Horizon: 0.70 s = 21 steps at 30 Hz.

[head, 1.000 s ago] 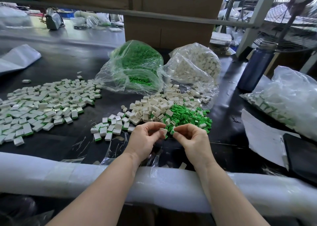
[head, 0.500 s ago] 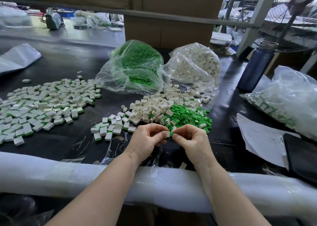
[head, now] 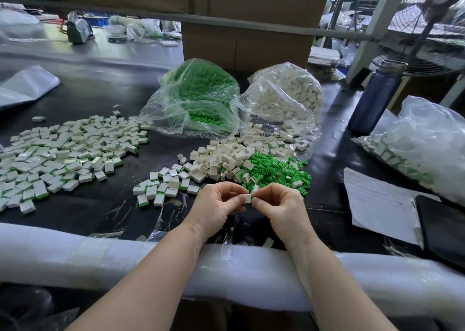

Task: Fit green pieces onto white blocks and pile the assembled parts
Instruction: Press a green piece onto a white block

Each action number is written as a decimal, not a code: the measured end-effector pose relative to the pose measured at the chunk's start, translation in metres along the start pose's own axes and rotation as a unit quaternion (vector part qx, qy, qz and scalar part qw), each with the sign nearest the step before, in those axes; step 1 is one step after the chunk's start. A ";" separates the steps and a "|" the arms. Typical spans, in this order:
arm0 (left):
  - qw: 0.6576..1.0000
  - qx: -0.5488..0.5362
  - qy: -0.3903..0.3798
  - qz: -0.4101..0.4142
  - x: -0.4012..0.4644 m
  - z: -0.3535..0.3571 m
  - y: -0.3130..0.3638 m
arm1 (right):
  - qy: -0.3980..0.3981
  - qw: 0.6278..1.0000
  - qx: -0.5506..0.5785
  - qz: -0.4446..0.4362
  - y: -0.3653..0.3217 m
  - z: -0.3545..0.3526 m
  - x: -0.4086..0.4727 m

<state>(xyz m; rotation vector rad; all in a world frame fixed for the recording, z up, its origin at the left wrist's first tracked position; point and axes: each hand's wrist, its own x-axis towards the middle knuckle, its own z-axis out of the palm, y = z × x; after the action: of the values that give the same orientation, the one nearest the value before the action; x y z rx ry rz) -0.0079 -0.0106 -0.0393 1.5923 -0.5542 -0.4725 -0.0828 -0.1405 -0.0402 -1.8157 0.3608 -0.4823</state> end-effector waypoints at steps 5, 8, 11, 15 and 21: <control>1.000 0.019 -0.003 0.004 0.001 0.001 0.000 | -0.016 1.000 0.003 0.001 0.000 0.000 0.000; 0.999 0.041 -0.002 0.006 0.001 0.002 -0.001 | -0.028 1.000 0.012 0.005 0.000 0.000 0.001; 0.999 0.053 0.007 0.006 0.001 0.002 -0.001 | -0.044 0.998 0.032 0.013 0.001 0.000 0.001; 0.998 0.070 -0.003 0.002 0.000 0.002 -0.001 | -0.054 0.997 0.048 0.025 0.002 -0.002 0.001; 0.996 0.081 -0.021 0.004 -0.003 0.003 0.002 | -0.061 0.995 0.066 0.035 0.003 -0.004 0.001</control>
<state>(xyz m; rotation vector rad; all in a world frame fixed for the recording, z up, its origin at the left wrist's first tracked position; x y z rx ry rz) -0.0116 -0.0112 -0.0381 1.7373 -0.6450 -0.4650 -0.0834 -0.1450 -0.0422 -1.6895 0.3007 -0.3360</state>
